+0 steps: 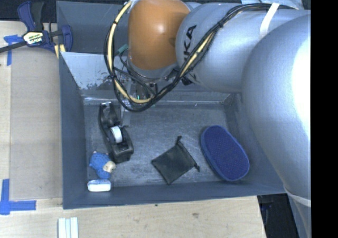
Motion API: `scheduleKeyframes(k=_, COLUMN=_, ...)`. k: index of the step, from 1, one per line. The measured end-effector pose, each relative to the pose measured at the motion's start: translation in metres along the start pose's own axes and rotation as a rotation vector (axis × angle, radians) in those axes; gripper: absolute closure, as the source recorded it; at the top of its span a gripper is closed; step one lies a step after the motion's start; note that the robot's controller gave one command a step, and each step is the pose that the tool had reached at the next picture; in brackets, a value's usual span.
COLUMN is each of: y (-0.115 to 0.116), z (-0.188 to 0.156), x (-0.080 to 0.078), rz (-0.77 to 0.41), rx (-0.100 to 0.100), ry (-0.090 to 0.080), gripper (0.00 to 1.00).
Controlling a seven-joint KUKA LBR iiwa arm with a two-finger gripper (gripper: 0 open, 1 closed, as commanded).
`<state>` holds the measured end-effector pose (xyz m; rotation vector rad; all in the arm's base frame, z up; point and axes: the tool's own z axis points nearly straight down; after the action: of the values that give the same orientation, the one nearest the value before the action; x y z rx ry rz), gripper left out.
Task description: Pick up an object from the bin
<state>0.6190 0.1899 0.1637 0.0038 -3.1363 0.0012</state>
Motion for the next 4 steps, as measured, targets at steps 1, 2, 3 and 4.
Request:
scheduleKeyframes(k=1, y=0.019, z=0.046, x=0.022, rz=-0.485, rx=-0.004, ry=-0.032, gripper=0.00)
scheduleKeyframes(k=2, y=0.024, z=0.040, x=0.019, rz=-0.889, rx=0.001, ry=-0.014, gripper=0.00)
scheduleKeyframes(k=3, y=0.026, z=0.031, x=0.004, rz=-1.208, rx=0.002, ry=-0.012, gripper=0.00)
scheduleKeyframes(k=4, y=0.036, z=0.096, x=0.007, rz=-1.559, rx=0.000, ry=-0.002, gripper=0.00)
